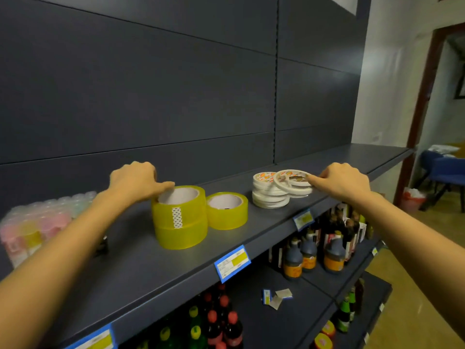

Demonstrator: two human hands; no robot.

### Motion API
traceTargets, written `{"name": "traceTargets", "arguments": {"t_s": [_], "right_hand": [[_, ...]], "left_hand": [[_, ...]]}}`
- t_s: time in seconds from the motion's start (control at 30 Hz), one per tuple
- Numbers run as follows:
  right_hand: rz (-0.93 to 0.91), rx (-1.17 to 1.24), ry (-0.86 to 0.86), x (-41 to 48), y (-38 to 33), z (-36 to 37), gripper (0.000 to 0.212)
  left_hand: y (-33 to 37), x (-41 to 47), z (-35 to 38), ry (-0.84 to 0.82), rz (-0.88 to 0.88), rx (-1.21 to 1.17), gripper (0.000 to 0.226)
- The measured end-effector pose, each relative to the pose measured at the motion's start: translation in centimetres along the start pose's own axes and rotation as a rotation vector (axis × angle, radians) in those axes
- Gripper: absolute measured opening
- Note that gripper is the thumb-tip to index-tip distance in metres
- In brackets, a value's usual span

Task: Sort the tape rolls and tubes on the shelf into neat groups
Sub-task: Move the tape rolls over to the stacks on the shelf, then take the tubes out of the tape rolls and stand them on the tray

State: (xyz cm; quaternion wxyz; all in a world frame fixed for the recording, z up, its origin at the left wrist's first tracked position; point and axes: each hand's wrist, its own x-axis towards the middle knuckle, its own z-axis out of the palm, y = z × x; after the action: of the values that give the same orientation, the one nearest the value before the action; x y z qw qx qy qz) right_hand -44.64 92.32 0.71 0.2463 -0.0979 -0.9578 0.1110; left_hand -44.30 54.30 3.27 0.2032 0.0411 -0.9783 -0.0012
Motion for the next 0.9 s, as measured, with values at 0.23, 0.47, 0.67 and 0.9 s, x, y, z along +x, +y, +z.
{"name": "traceTargets", "arguments": {"t_s": [0.23, 0.47, 0.67, 0.9], "right_hand": [[-0.028, 0.043, -0.088, 8.7, 3.7, 3.4, 0.057], [-0.155, 0.045, -0.240, 14.9, 6.5, 6.1, 0.061], [-0.380, -0.161, -0.204, 16.6, 6.0, 7.2, 0.060], [-0.746, 0.178, -0.123, 14.4, -1.8, 4.5, 0.029]], "left_hand": [[6.9, 2.2, 0.8, 0.105, 0.092, -0.058, 0.046], [13.3, 3.8, 2.3, 0.143, -0.004, -0.069, 0.040], [15.3, 3.0, 3.0, 0.148, -0.134, -0.027, 0.038], [13.5, -1.1, 1.2, 0.243, -0.260, 0.060, 0.032]]}}
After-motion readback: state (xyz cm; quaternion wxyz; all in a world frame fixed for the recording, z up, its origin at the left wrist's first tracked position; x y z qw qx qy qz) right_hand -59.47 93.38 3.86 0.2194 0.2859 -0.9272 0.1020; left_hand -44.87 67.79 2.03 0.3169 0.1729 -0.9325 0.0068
